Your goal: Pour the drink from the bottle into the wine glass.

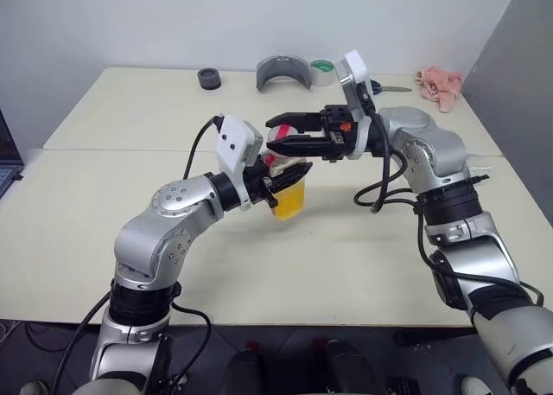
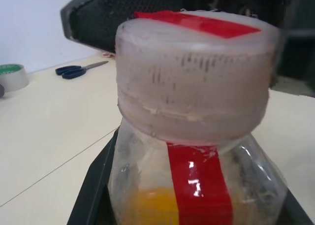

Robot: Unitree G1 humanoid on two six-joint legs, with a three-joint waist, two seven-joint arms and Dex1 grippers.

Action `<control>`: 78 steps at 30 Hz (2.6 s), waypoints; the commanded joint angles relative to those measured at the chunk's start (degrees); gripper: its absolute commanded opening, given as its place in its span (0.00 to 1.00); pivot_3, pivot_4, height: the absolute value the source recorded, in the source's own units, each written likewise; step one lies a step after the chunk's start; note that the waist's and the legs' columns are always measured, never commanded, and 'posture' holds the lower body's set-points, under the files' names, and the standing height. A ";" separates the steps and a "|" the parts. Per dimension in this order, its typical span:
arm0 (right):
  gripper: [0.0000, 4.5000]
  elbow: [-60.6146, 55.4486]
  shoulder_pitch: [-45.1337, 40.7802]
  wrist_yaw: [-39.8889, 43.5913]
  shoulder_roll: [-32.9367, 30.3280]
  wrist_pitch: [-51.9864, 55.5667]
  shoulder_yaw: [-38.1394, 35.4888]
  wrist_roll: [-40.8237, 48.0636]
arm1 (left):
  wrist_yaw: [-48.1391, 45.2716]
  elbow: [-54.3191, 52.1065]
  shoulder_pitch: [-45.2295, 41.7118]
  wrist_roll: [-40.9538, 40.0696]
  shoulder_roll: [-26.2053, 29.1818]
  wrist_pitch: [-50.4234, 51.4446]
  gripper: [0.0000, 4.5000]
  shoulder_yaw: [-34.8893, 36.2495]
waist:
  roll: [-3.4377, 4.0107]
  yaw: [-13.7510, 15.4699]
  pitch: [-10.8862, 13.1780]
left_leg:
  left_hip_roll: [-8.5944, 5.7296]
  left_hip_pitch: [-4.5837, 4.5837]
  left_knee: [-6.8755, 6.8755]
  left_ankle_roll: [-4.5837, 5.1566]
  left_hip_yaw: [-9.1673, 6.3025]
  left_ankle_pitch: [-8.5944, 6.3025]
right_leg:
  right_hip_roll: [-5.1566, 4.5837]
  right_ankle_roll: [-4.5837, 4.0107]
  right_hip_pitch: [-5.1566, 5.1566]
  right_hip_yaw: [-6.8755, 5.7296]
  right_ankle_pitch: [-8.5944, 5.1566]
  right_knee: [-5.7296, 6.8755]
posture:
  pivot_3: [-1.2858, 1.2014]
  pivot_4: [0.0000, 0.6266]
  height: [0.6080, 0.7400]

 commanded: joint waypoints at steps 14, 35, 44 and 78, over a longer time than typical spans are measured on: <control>0.90 6.83 -3.53 6.50 -0.09 -2.99 -0.36 -5.28 | 0.85 -3.71 0.56 -2.27 0.21 0.01 0.41 1.77 | 0.03 0.16 0.02 | 0.01 -0.01 0.00 -0.01 0.00 0.00 | -0.08 0.00 -0.01 -0.01 0.00 0.02 | 0.52 0.24 1.00; 0.99 -50.81 21.48 -50.76 8.23 22.87 -6.63 -1.95 | 0.27 2.30 -1.75 -0.36 -1.06 -3.18 0.41 0.80 | 0.06 -0.43 0.04 | -0.06 -0.03 0.02 -0.04 -0.01 0.03 | -0.02 0.02 -0.02 0.08 -0.01 0.05 | 0.52 0.24 1.00; 0.99 -48.53 22.03 -53.34 7.89 17.26 -1.80 -6.97 | -0.36 2.84 -2.47 0.06 -1.19 -3.10 0.41 0.57 | 0.06 -0.29 0.04 | -0.06 -0.02 0.01 -0.04 -0.01 0.03 | -0.01 0.02 -0.02 0.06 -0.01 0.01 | 0.52 0.24 1.00; 0.99 -46.88 22.02 -47.59 -1.47 19.03 -8.52 2.60 | -0.78 1.92 -1.55 -0.55 0.38 -2.79 0.41 1.02 | 0.06 -0.36 0.04 | -0.06 -0.03 0.00 -0.03 -0.01 0.02 | 0.02 0.02 -0.01 0.06 -0.01 -0.01 | 0.52 0.24 1.00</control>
